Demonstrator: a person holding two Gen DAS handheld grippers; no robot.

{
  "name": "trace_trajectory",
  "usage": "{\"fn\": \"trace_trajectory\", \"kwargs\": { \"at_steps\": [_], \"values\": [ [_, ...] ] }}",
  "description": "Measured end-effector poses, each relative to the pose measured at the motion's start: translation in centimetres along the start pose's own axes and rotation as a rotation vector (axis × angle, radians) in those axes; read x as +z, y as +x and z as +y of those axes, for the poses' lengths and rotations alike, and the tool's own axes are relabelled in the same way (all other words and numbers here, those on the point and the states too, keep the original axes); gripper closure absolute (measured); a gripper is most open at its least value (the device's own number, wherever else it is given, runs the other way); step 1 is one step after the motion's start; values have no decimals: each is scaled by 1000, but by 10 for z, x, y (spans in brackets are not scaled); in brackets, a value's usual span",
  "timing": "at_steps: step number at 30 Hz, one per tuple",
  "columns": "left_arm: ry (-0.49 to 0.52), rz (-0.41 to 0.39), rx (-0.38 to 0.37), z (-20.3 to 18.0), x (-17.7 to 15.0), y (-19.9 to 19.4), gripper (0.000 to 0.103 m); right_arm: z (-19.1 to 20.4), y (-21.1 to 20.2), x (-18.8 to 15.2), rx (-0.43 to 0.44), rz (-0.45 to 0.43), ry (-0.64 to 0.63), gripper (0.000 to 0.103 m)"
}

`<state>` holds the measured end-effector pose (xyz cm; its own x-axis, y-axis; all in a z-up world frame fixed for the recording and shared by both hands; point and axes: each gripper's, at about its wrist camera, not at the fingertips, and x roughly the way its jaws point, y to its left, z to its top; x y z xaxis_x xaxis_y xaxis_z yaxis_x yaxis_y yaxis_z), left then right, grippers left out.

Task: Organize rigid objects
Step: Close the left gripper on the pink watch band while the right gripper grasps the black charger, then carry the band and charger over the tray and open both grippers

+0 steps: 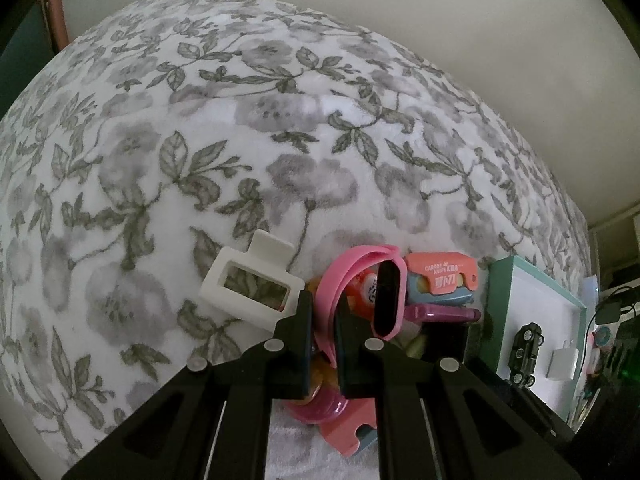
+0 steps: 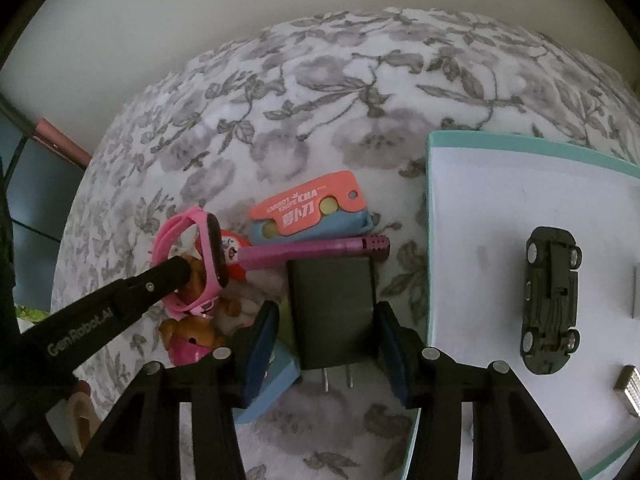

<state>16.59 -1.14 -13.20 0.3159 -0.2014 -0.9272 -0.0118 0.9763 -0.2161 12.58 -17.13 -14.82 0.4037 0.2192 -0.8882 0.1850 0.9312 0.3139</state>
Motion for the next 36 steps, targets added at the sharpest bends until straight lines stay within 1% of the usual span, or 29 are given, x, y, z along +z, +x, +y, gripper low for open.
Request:
{"fn": "trace_trajectory", "kwargs": {
  "at_steps": [4, 8, 14, 18, 22, 25, 28, 32, 36],
  "values": [
    [6, -7, 6, -2, 0, -3, 93, -1, 0, -4, -2, -1, -5, 57],
    [10, -5, 12, -3, 0, -3, 93, 4, 1, -5, -28, -7, -35, 58],
    [25, -5, 17, -6, 0, -3, 93, 5, 3, -6, -18, -12, -43, 59],
    [21, -12, 2, -6, 0, -7, 93, 5, 0, -7, -13, -18, -41, 59],
    [18, -50, -27, -10, 3, -22, 93, -3, -14, -4, 41, -43, -6, 60],
    [31, -84, -35, -16, 4, -37, 93, -8, -28, -3, 52, -69, 6, 60],
    [44, -100, -50, -25, 3, -49, 93, -19, -40, -4, 62, -83, 37, 60],
    [96, -109, -69, -46, -5, -60, 93, -42, -59, -8, 60, -109, 96, 60],
    [165, -103, -91, -75, -19, -65, 93, -62, -80, -11, 29, -149, 133, 60]
  ]
}}
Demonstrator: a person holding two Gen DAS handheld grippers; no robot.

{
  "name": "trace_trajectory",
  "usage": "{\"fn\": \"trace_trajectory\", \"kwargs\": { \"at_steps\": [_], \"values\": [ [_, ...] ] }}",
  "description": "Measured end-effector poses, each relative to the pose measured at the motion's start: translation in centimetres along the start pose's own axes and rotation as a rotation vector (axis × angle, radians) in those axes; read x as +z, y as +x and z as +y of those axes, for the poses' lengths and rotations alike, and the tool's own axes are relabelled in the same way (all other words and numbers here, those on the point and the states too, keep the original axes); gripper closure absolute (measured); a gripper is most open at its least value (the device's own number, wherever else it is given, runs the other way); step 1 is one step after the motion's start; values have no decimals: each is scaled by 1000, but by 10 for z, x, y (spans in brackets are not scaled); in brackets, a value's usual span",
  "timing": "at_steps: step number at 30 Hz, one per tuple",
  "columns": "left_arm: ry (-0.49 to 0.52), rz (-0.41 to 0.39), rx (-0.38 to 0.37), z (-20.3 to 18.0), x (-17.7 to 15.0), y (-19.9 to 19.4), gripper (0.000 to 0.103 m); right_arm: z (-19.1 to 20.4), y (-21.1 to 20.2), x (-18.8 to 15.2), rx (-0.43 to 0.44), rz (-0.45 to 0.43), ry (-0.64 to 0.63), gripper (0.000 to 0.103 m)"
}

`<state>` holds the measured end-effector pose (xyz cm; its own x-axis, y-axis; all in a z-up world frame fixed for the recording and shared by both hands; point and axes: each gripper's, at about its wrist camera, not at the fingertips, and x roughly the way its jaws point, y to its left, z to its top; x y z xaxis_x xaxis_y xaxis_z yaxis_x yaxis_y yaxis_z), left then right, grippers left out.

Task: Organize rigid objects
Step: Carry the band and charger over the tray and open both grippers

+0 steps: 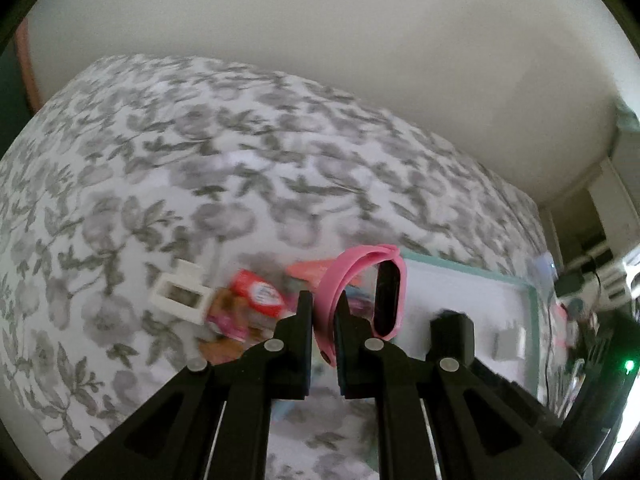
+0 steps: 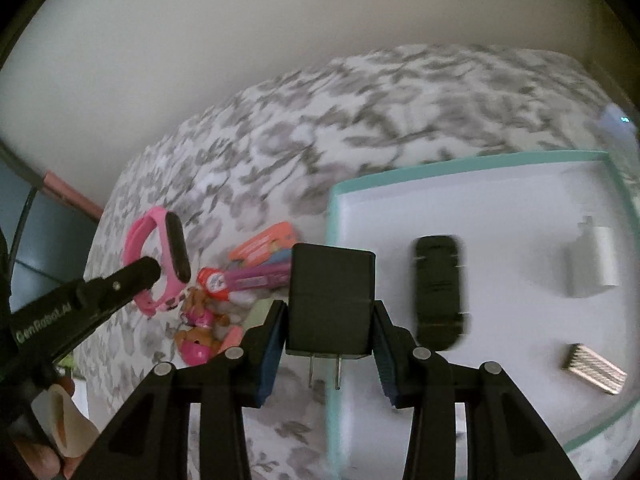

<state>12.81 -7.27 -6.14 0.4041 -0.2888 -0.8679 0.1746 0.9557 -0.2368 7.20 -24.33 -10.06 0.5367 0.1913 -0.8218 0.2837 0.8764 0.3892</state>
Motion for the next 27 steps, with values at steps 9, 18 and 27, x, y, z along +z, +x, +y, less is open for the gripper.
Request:
{"fn": "trace_trajectory", "kwargs": {
  "at_steps": [9, 18, 27],
  "values": [
    [157, 53, -82, -76, -28, 3, 93, -52, -32, -1, -116, -40, 94, 59],
    [282, 144, -108, -130, -65, 26, 93, -97, -37, -8, -281, 4, 157, 59],
    [315, 194, -89, -147, -77, 50, 93, -145, -37, -14, -309, 53, 293, 59]
  ]
}}
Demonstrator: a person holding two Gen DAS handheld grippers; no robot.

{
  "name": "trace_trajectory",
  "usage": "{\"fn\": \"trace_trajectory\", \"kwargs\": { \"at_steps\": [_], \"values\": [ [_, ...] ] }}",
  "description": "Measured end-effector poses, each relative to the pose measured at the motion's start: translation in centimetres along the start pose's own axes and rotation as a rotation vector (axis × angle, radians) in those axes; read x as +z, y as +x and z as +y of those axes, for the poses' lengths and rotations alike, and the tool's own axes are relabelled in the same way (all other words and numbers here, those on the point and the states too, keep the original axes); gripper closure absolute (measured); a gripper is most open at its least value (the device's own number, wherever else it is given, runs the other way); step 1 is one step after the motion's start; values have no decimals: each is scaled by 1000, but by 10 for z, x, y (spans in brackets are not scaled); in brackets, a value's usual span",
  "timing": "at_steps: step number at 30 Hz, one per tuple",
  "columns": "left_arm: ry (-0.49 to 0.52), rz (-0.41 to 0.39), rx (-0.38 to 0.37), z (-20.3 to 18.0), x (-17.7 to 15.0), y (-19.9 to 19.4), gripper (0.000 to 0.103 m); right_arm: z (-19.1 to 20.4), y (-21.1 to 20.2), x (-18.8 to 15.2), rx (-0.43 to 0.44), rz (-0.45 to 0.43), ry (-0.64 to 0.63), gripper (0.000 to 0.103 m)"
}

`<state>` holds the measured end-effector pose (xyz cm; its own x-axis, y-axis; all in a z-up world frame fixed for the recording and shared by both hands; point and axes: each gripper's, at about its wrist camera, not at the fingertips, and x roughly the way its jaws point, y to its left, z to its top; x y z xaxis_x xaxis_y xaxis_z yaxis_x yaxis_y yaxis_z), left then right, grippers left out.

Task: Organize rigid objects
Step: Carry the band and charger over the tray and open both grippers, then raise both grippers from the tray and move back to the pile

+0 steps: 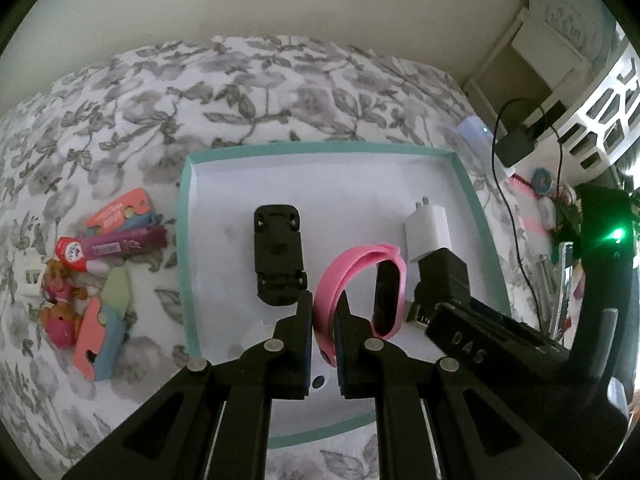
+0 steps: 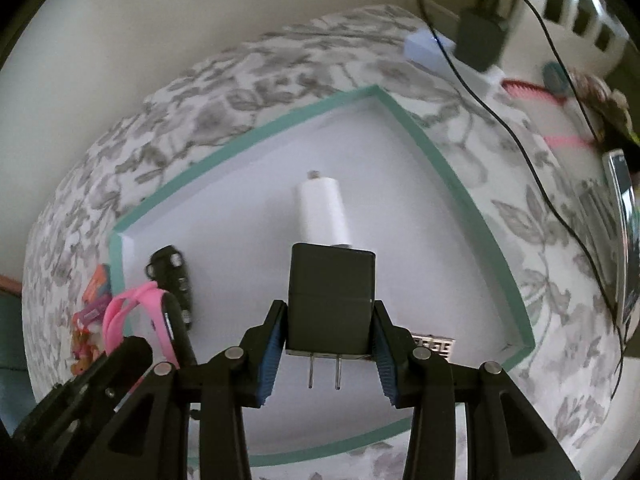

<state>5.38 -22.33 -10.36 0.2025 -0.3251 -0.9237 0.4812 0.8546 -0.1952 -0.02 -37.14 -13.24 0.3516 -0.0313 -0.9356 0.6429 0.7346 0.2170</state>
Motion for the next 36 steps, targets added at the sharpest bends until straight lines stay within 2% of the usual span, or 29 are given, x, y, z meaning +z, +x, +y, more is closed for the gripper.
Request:
{"fn": "trace_trajectory", "kwargs": {
  "at_steps": [10, 13, 16, 17, 19, 20, 24, 25, 29, 34, 36],
  "values": [
    [36, 76, 35, -8, -8, 25, 93, -4, 12, -2, -24, 36, 3, 59],
    [39, 92, 33, -10, -9, 28, 87, -4, 12, -1, -23, 40, 4, 59],
    [46, 100, 71, -10, -8, 29, 71, -3, 15, 0, -28, 50, -3, 56],
    [49, 103, 86, -11, -9, 29, 60, -4, 17, 1, -27, 57, 5, 55],
    [47, 107, 99, -9, -8, 31, 45, -7, 19, 0, -31, 64, 18, 50],
    [43, 109, 101, -8, -8, 31, 43, -8, 20, 0, -31, 64, 23, 46],
    [50, 101, 101, -10, -6, 29, 43, -7, 17, 1, -32, 61, 24, 44],
    [52, 96, 99, -12, -6, 27, 40, -6, 16, 1, -35, 56, 20, 44],
    [47, 64, 90, -11, -2, 16, 25, -5, 1, 5, -50, 12, 13, 29],
    [31, 0, 94, -4, 4, -2, 21, -3, -23, 10, -39, -68, 3, 19],
    [21, -26, 108, 1, 7, -9, 9, 0, -31, 11, -39, -97, -6, 14]
  ]
}}
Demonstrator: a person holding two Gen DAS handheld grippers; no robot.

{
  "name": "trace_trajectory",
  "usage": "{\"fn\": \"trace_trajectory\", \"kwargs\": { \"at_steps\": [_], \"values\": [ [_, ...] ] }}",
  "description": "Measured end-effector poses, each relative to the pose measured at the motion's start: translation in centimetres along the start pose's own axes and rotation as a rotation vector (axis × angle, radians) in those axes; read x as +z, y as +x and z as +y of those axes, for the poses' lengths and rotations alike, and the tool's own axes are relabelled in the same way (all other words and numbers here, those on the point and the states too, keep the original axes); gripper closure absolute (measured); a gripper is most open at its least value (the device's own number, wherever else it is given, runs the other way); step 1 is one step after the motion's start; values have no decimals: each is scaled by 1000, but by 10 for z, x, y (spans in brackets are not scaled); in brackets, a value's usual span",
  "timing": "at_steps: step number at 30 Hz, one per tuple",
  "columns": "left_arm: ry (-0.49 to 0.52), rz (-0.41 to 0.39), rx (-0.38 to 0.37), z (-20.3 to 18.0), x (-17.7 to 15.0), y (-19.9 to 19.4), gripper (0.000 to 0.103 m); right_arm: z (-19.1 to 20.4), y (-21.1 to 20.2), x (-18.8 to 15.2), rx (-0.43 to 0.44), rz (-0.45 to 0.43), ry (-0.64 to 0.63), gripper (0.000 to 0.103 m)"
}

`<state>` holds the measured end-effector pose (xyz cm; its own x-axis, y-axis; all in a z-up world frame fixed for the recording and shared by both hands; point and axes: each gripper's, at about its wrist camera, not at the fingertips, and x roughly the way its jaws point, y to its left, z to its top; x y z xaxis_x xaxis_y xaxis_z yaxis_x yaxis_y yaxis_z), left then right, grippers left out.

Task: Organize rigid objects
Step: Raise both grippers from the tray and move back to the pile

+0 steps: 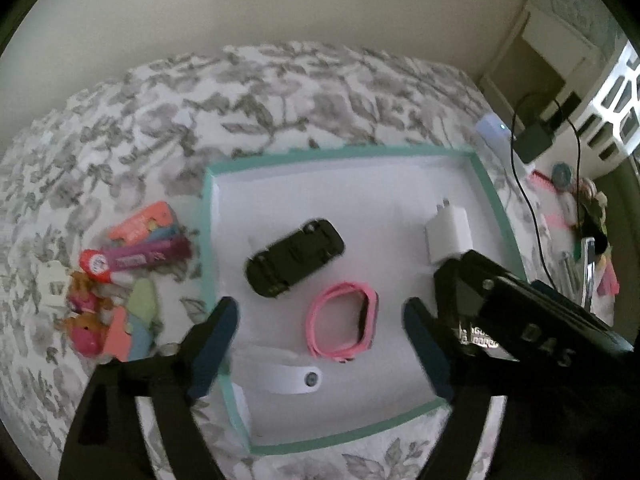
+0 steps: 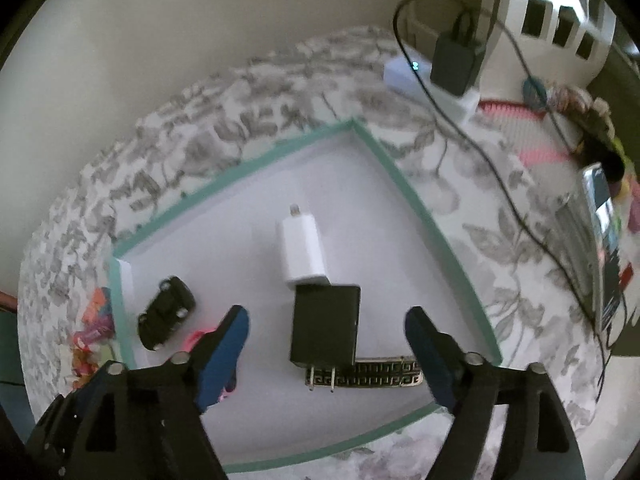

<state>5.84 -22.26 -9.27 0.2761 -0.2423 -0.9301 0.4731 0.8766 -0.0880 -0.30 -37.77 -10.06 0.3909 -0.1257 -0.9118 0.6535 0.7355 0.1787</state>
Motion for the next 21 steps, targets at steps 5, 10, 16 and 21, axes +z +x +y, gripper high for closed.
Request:
{"fn": "trace_trajectory", "kwargs": {
  "at_steps": [5, 10, 16, 21],
  "values": [
    [-66, -58, 22, 19, 8, -11, 7, 0, -19, 4, 19, -67, 8, 4],
    [-149, -93, 43, 46, 11, -22, 4, 0, -31, 6, 36, -127, 19, 0],
    [-254, -148, 49, 85, 14, -40, 4, 9, -36, 4, 64, -165, -3, 0],
    [-349, -201, 71, 124, 13, -56, 4, 32, -37, -3, 116, -186, -62, 0]
  ]
}}
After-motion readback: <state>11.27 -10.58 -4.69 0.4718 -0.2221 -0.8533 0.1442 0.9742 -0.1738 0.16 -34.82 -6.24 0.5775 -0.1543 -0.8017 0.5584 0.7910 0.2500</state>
